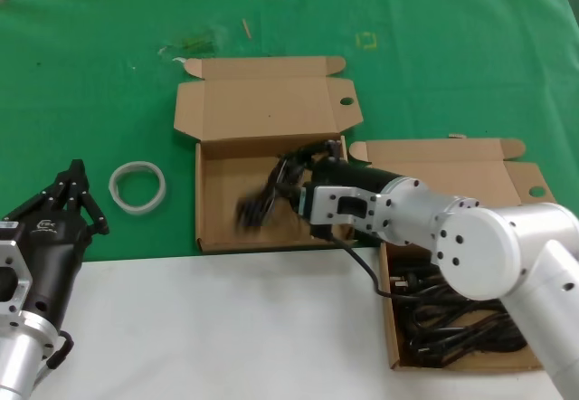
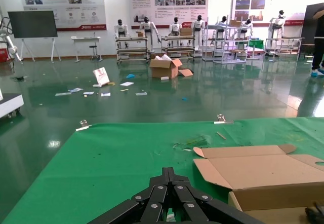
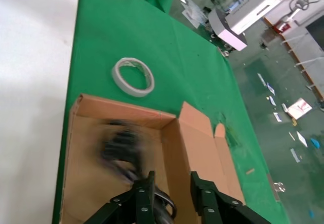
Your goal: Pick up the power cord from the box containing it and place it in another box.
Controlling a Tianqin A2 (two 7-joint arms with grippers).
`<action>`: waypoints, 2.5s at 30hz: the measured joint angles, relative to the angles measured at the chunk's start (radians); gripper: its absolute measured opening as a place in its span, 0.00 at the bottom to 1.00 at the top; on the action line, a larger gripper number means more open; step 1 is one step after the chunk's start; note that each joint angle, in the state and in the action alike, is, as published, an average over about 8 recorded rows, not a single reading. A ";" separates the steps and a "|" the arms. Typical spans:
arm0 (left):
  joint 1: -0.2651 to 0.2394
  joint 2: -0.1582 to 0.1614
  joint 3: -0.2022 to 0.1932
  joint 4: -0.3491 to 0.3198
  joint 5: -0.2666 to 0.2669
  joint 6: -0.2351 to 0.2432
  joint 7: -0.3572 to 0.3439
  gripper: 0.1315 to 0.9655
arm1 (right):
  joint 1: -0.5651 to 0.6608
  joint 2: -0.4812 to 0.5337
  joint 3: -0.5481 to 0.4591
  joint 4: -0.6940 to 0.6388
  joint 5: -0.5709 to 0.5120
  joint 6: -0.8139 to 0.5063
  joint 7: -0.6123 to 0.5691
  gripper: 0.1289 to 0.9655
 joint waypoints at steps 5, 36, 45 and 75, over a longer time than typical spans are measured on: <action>0.000 0.000 0.000 0.000 0.000 0.000 0.000 0.01 | -0.024 0.017 0.038 0.062 0.004 -0.013 0.028 0.23; 0.000 0.000 0.000 0.000 0.000 0.000 0.000 0.01 | -0.360 0.326 0.536 0.641 0.560 0.222 0.368 0.69; 0.000 0.000 0.000 0.000 0.000 0.000 0.000 0.02 | -0.394 0.294 0.526 0.604 0.615 0.273 0.316 0.88; 0.000 0.000 0.000 0.000 0.000 0.000 0.000 0.17 | -0.509 0.185 0.493 0.480 0.802 0.447 0.137 1.00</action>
